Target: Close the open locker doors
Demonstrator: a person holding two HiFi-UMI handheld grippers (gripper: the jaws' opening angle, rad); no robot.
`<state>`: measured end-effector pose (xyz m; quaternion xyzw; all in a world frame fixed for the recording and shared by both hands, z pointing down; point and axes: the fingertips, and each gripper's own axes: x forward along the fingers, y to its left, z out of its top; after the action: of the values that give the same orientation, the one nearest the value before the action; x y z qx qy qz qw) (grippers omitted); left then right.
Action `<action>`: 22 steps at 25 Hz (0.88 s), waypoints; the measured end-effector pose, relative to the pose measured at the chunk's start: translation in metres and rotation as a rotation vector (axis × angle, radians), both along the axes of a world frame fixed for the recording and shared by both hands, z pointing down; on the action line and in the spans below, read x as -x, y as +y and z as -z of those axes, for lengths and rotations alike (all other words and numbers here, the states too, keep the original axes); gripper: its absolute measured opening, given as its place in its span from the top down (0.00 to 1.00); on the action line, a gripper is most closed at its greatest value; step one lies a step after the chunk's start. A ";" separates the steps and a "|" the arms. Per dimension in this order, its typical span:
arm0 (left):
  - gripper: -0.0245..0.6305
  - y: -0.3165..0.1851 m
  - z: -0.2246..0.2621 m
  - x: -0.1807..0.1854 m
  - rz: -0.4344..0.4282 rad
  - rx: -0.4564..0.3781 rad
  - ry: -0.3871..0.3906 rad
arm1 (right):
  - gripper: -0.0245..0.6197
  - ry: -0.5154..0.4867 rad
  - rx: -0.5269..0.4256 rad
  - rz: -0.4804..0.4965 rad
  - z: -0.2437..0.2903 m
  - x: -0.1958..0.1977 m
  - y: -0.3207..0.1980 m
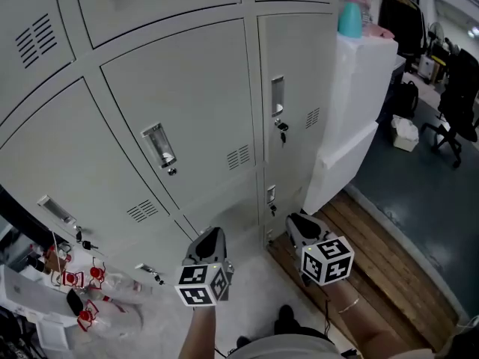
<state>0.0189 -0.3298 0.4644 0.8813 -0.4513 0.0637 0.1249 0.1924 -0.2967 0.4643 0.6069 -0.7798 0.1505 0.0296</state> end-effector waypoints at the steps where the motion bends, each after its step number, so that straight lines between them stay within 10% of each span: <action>1: 0.93 0.003 0.000 0.002 -0.004 -0.001 0.001 | 0.92 -0.006 0.001 -0.007 0.001 0.003 0.006; 22: 0.93 0.043 -0.011 0.042 -0.021 0.017 -0.005 | 0.97 0.035 -0.007 -0.062 0.000 0.037 0.064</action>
<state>-0.0236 -0.2868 0.4751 0.8847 -0.4419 0.0710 0.1306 0.1552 -0.2323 0.4643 0.6333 -0.7607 0.1378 0.0366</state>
